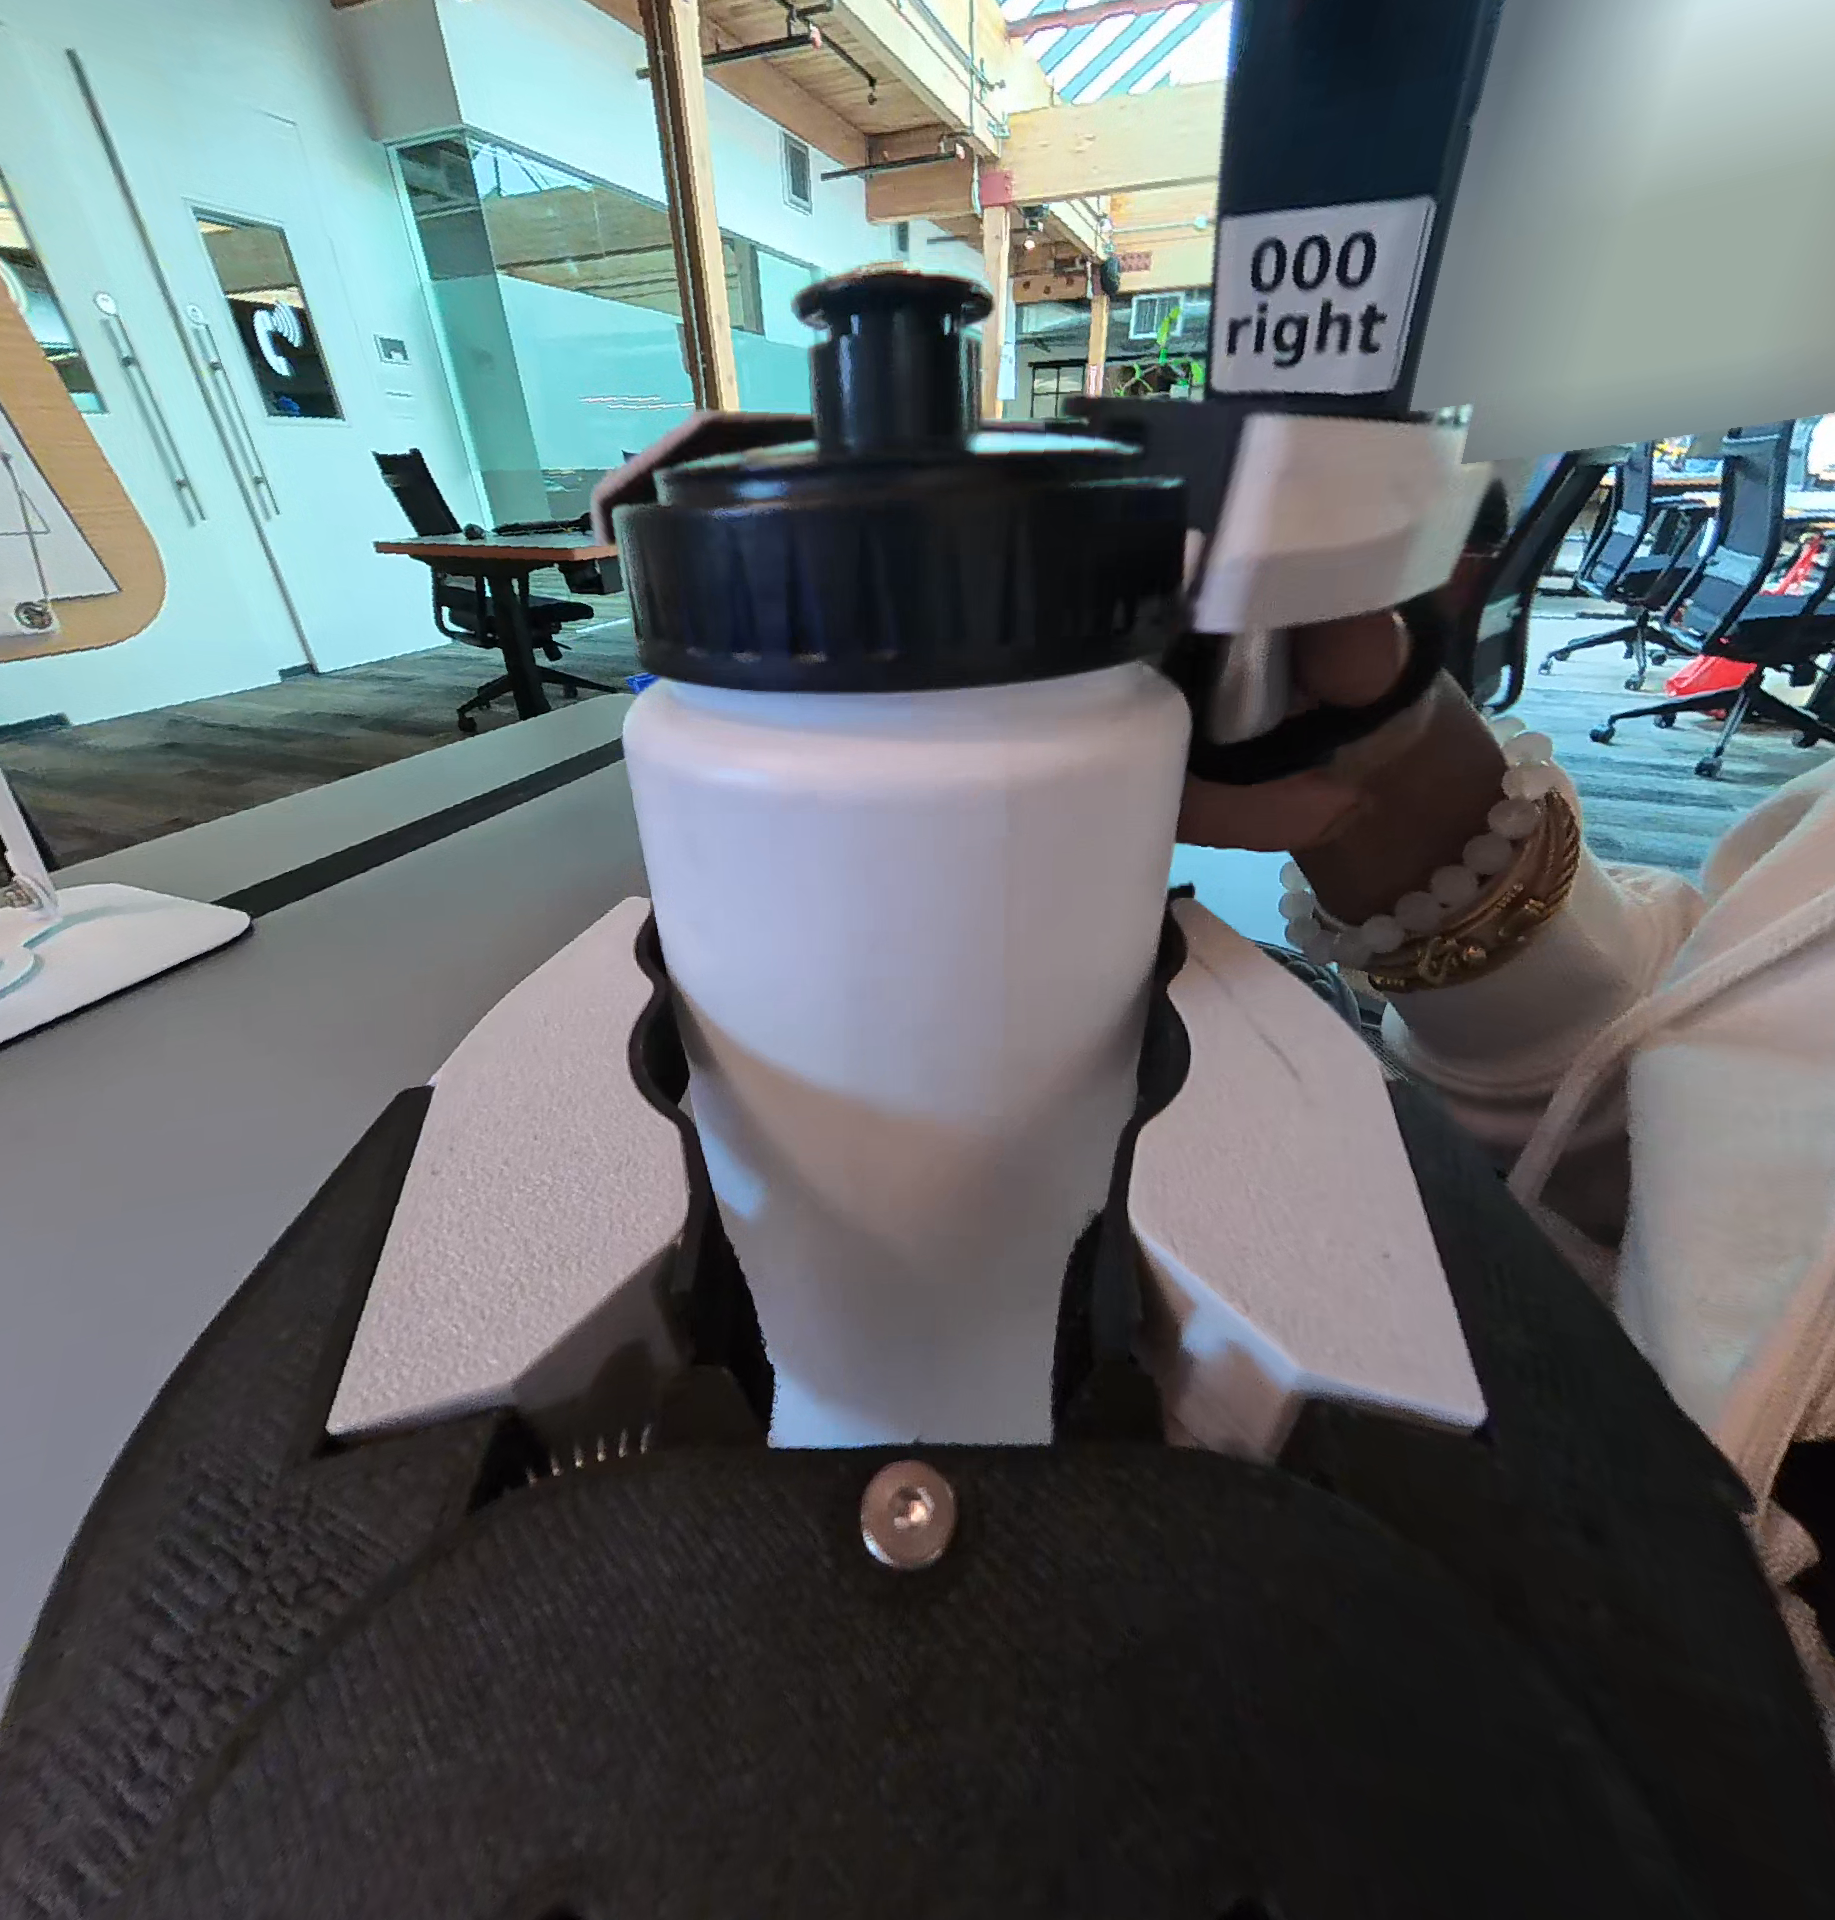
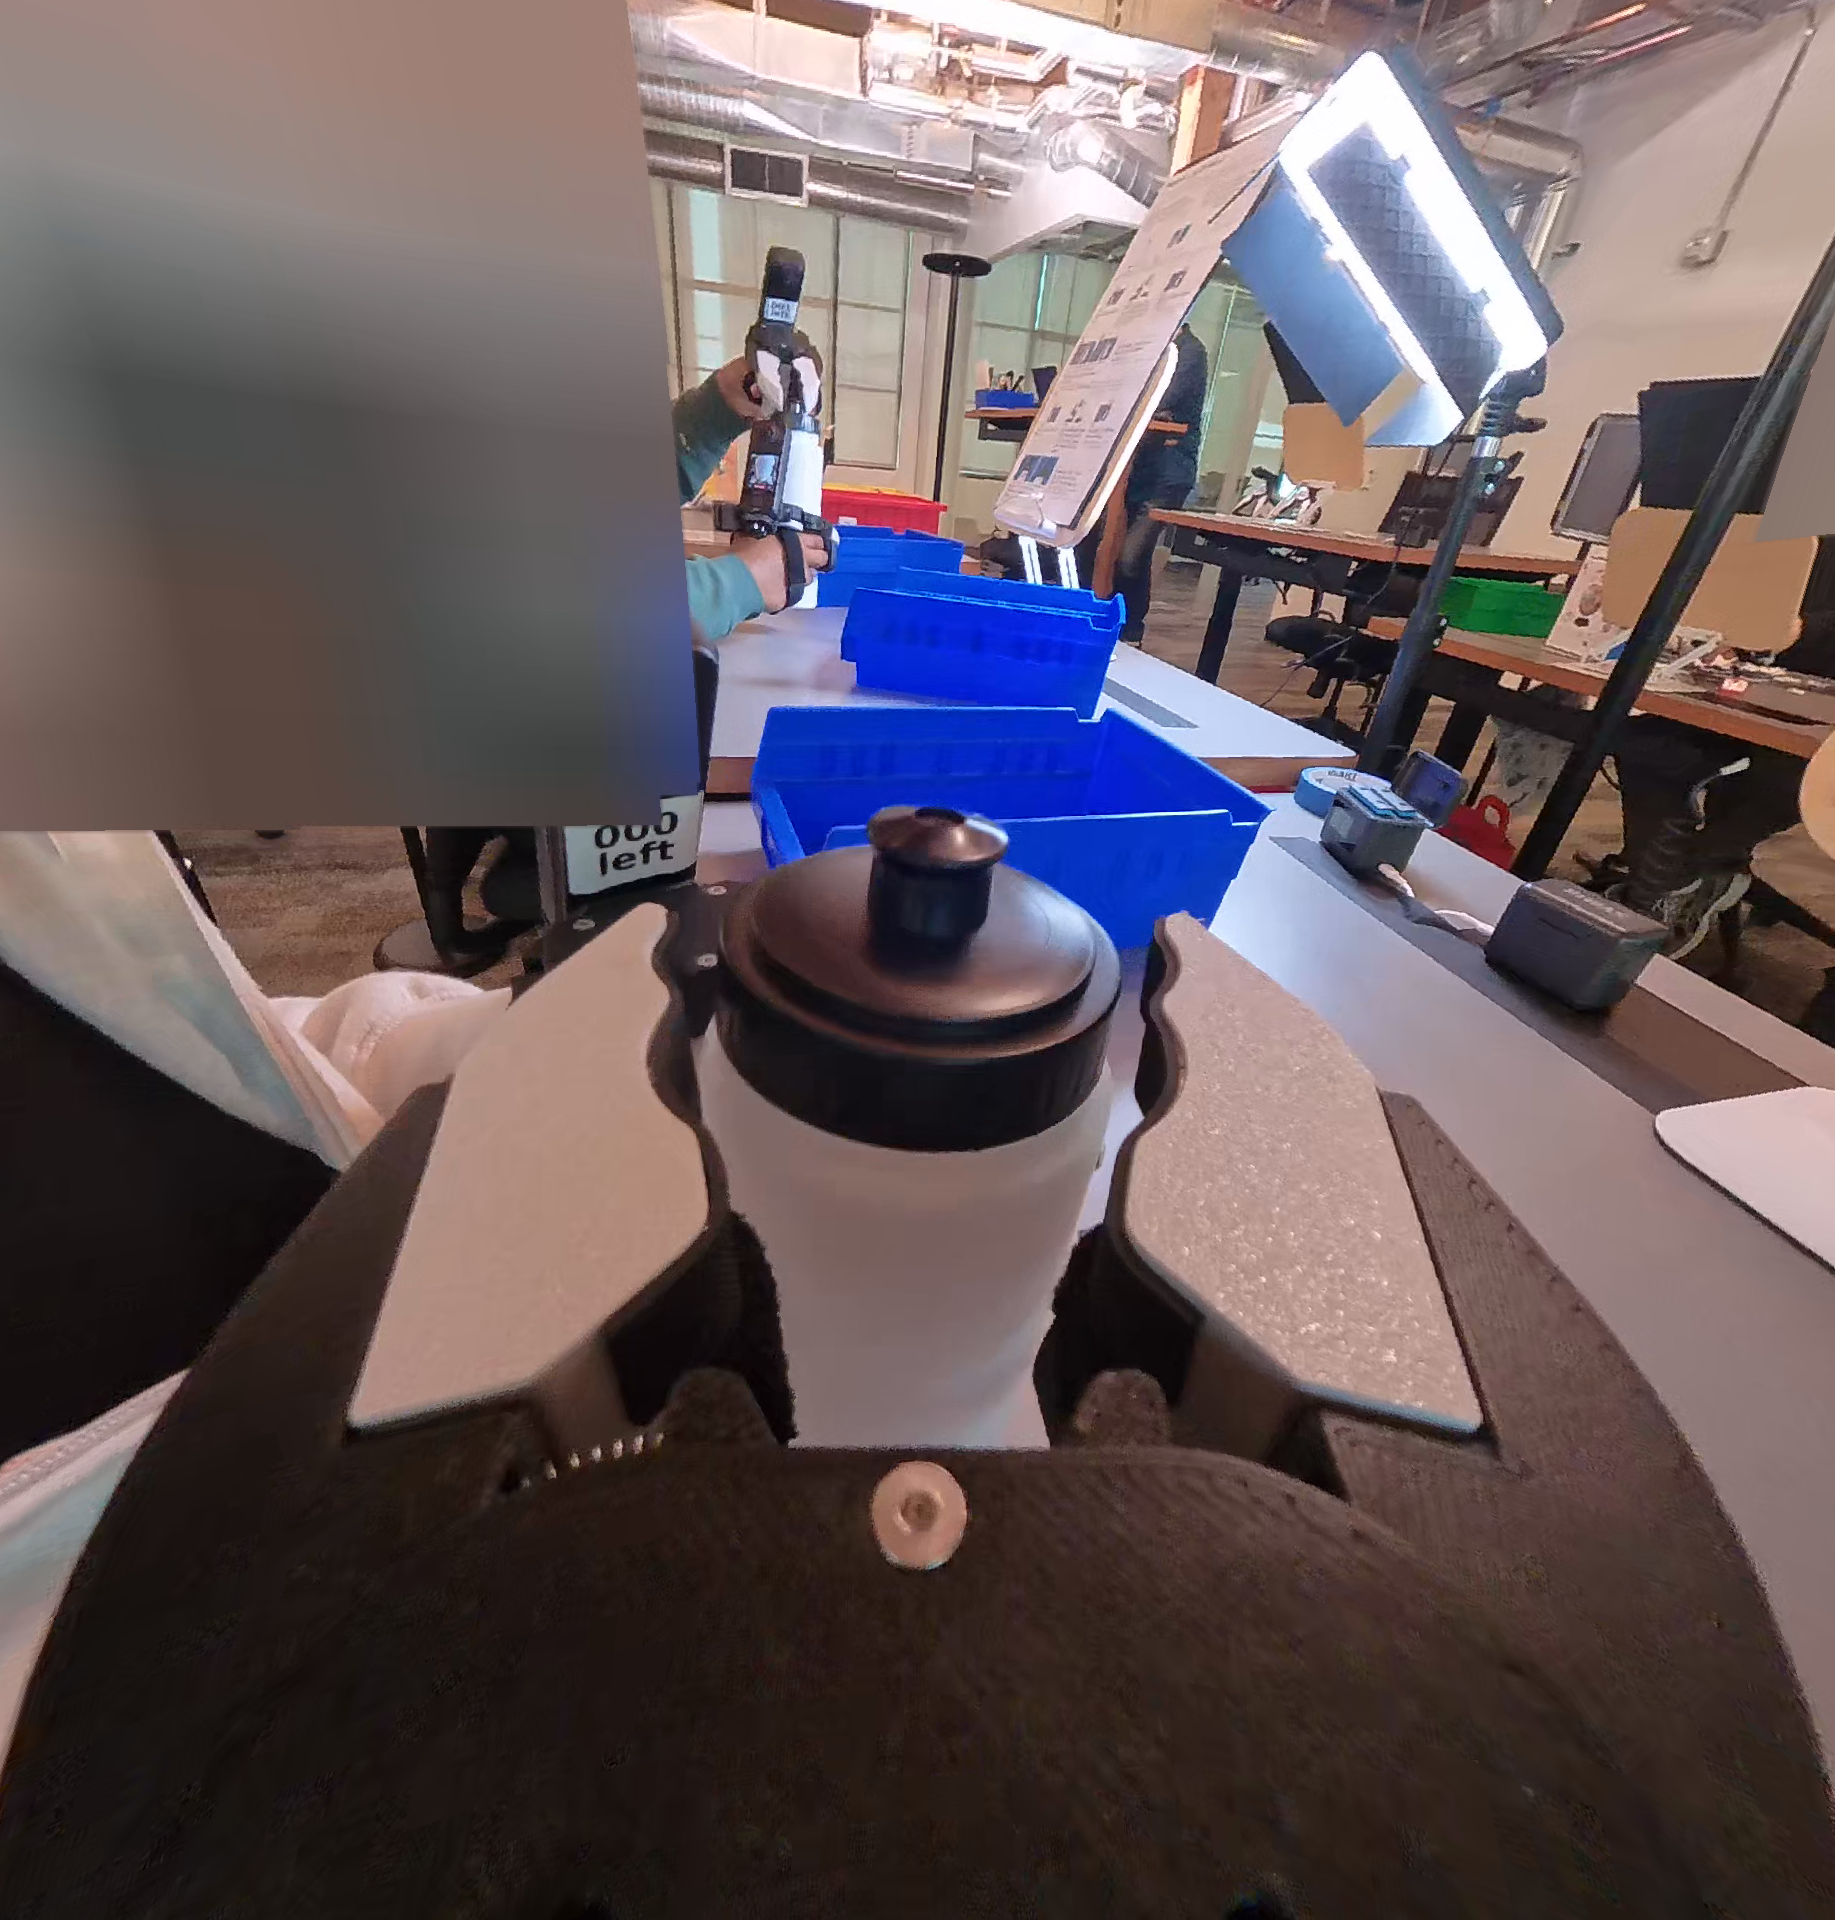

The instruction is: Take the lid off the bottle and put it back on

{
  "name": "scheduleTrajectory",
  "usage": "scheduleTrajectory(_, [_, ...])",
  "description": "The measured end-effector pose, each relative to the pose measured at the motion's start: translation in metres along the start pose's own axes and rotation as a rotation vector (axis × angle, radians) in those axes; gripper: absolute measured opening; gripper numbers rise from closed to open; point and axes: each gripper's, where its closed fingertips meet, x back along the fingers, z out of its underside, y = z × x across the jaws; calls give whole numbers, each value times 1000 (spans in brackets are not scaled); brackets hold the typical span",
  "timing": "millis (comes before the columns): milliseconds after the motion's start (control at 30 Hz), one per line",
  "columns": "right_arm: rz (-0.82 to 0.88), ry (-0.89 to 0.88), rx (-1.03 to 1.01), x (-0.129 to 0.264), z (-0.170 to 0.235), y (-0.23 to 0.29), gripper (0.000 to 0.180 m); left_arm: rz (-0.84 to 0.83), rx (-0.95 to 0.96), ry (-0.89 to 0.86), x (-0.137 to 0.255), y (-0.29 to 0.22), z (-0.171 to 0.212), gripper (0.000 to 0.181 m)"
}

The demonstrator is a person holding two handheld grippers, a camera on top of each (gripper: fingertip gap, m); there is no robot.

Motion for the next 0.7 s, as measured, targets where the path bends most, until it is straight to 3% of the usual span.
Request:
scheduleTrajectory(133, [-49,68,-14,0,4,4,76,32,-8,1,-1,-4,0,86])
scheduleTrajectory(333, [-503,21,-47,12,1,21,76,118,-4,12,-4,-17,1,86])
scheduleTrajectory(400, [-544,-4,-82,11,0,18,76,102,20,9,-5,-14,0,87])
scheduleTrajectory(467, [-470,-17,-129,8,-2,13,83,90,22,2,-4,-12,0,87])
scheduleTrajectory(533, [-305,-81,-151,6,-9,3,103,85,-3,-8,-5,-14,0,87])
scheduleTrajectory(567, [-223,-107,-132,9,-11,1,105,84,-13,-11,-5,-15,0,87])
scheduleTrajectory(633, [-70,-136,-95,15,-15,0,98,77,-17,-12,-5,-15,0,87])
scheduleTrajectory(700, [-26,-101,-45,16,-12,12,91,72,-12,-16,-5,-15,0,87])
